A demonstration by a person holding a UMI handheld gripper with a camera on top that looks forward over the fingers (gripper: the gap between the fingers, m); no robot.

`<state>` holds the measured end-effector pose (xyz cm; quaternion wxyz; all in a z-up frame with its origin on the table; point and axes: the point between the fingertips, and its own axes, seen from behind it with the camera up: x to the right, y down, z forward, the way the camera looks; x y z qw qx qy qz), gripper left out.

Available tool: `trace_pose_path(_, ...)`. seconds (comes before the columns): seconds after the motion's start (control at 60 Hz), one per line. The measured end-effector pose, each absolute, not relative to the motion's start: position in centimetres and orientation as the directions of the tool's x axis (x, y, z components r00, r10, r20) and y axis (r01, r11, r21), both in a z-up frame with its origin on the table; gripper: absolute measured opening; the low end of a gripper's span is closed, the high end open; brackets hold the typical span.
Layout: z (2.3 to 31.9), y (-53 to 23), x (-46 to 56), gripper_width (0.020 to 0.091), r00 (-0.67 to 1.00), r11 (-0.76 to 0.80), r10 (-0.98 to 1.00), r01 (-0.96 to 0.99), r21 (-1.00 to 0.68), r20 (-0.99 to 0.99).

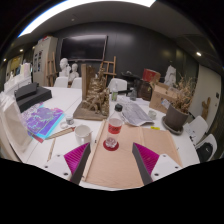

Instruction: Pour water

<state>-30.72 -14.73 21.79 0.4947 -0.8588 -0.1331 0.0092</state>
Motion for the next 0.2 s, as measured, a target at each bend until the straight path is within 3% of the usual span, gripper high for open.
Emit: trace_pose_path(0.2, 23.1, -16.3, -29.2, 0.0856, 0.967, -0.453, 0.197, 0.234, -0.860, 0.160)
